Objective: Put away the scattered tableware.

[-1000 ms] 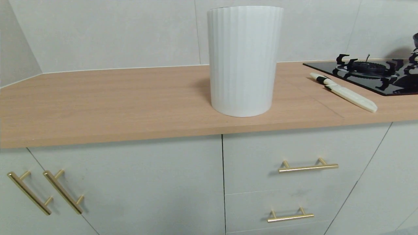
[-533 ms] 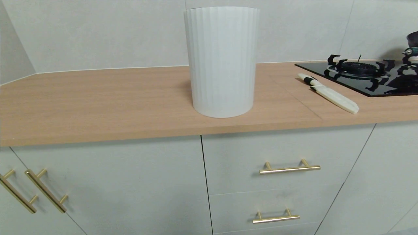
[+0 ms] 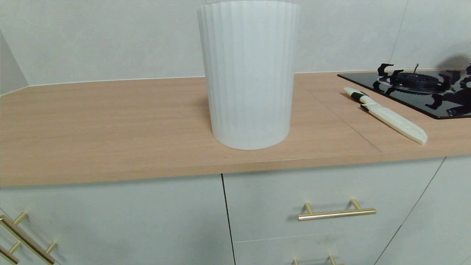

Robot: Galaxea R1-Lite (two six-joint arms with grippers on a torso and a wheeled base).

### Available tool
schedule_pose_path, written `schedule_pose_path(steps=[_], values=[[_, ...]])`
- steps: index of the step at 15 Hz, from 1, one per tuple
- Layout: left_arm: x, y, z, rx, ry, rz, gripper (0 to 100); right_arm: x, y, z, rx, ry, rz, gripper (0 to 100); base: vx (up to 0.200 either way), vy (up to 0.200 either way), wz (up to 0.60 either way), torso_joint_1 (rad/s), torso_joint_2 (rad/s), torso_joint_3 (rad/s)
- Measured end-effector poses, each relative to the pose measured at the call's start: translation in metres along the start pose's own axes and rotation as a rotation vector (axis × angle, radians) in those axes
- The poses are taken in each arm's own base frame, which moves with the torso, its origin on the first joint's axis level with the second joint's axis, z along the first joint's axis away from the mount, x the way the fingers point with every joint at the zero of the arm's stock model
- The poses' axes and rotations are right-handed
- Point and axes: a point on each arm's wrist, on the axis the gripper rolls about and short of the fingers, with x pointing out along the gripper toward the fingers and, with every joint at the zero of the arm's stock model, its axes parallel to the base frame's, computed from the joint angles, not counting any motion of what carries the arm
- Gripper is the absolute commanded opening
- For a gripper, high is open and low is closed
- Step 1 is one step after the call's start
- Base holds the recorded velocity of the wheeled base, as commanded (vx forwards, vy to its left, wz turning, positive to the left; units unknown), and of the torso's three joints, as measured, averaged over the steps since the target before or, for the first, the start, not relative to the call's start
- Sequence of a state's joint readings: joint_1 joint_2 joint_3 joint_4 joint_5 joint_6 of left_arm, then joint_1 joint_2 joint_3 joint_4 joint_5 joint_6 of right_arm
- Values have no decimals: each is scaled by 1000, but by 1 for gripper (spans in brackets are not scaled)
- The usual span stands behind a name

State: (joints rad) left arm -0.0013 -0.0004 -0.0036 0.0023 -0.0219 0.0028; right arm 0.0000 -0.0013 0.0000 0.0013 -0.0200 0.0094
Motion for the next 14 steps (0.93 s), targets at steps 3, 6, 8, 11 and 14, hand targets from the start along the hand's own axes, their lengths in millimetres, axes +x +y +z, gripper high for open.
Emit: schedule_pose_path(steps=[3,6,8,11,14], values=[[0,0,0,0,1,0,100,0,0,0,0,0,0,100,0,0,0,0,0,0],[0,0,0,0,1,0,100,0,0,0,0,0,0,100,0,0,0,0,0,0],[0,0,0,0,2,1,100,0,0,0,0,0,0,100,0,0,0,0,0,0],[0,0,0,0,1,0,100,0,0,0,0,0,0,100,0,0,0,0,0,0],[0,0,0,0,3,0,100,0,0,0,0,0,0,100,0,0,0,9,-72,-63]])
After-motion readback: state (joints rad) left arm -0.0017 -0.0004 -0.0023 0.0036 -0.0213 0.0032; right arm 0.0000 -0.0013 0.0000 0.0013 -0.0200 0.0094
